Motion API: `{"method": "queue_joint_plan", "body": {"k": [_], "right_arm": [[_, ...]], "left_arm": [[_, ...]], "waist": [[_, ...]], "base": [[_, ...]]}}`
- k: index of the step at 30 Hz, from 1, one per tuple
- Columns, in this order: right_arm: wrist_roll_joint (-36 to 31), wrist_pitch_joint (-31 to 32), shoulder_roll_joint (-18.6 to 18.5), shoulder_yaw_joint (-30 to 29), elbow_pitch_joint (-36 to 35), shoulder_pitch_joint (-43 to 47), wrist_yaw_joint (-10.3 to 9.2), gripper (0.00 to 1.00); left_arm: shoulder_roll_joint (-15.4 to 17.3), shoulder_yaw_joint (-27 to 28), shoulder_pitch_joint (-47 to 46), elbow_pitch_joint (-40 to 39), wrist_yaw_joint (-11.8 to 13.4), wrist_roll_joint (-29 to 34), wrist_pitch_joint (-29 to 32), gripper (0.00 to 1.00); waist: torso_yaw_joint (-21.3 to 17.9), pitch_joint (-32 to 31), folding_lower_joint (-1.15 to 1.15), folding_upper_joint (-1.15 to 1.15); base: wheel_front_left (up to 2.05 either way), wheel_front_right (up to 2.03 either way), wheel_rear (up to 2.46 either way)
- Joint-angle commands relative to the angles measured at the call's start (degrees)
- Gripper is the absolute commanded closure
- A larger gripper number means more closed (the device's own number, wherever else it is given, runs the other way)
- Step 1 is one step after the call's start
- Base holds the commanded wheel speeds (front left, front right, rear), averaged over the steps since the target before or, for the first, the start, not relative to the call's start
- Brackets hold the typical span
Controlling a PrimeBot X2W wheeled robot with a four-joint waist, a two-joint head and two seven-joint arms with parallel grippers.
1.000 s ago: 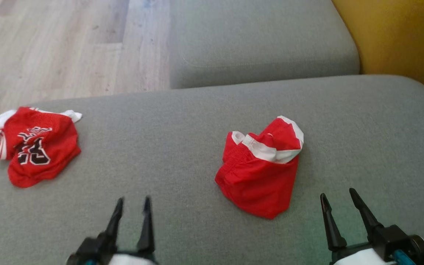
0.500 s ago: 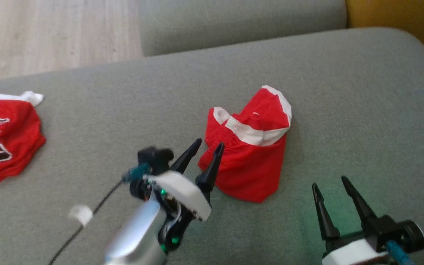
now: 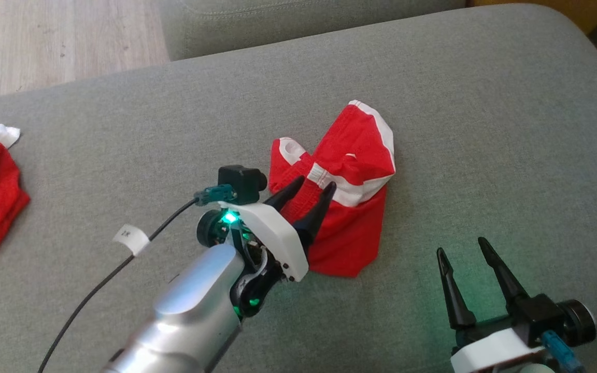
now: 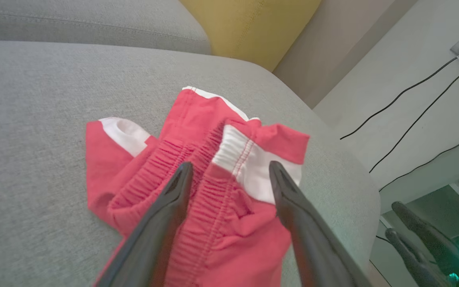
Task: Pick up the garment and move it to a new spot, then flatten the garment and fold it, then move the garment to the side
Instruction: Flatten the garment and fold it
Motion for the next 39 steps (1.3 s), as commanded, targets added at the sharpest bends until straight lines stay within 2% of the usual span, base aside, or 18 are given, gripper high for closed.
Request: {"method": "queue_joint_plan", "body": {"k": [1,7,14,15,16,18,19,27,34,39], "right_arm": [[-0.3,-0.6,-0.3,1.4,-1.7,-1.9,0.39,0.00],[0.0,-0.6,-0.3,1.4,-1.7,-2.5,0.39,0.00],[0.2,-0.6,-0.3,1.3,-1.3,-3.0,0.39,0.00],[0.3,-0.6,-0.3,1.4,-1.2,-3.1,0.39,0.00],[0.3,-0.6,-0.3,1.4,-1.3,-3.1,0.39,0.00],[0.4,-0.6,-0.3,1.5,-1.3,-3.0,0.39,0.00],[0.4,-0.6,-0.3,1.6,-1.3,-3.0,0.39,0.00],[1.6,-0.6,-0.3,2.2,-1.0,-2.9,0.39,0.00],[3.1,-0.6,-0.3,4.4,-0.1,-3.4,0.39,0.00],[3.9,-0.6,-0.3,4.5,0.1,-2.9,0.39,0.00]], "left_arm": [[1.2,1.0,-3.6,-1.3,-0.3,-0.5,-0.4,0.00],[2.3,-4.8,-6.5,-2.8,-0.3,-3.2,-0.7,0.00],[3.0,-9.9,-9.2,-3.1,-0.3,-3.3,-3.3,0.00],[3.1,-10.6,-9.4,-3.0,-0.3,-3.4,-3.2,0.15],[3.3,-11.2,-9.5,-3.1,-0.3,-3.5,-3.3,0.41],[3.7,-11.9,-9.8,-3.1,-0.3,-3.8,-3.9,0.67],[3.9,-12.2,-10.0,-3.2,-0.3,-3.8,-4.7,1.00],[3.6,-13.9,-13.2,-4.9,-0.3,-4.8,-9.2,1.00],[2.7,-21.1,-26.6,-7.3,-0.3,-2.7,-10.2,1.00],[2.5,-22.5,-34.6,-8.2,-0.3,-5.6,-11.7,1.00]], "waist": [[0.0,0.2,0.00,0.00],[0.5,1.2,0.00,0.00],[1.0,1.4,0.00,0.00],[1.0,1.3,0.00,0.00],[1.0,1.3,0.00,0.00],[0.8,1.0,0.00,0.00],[0.7,0.9,0.00,0.00],[-1.8,-1.7,0.00,0.00],[-5.5,-4.2,0.00,0.00],[-6.7,-6.0,0.00,0.00]], "base": [[0.00,0.00,0.00],[0.00,0.00,0.00],[0.00,0.00,0.00],[0.00,0.00,0.00],[0.00,0.00,0.00],[0.00,0.00,0.00],[0.00,0.00,0.00],[0.00,0.00,0.00],[0.00,0.00,0.00],[0.00,0.00,0.00]]}}
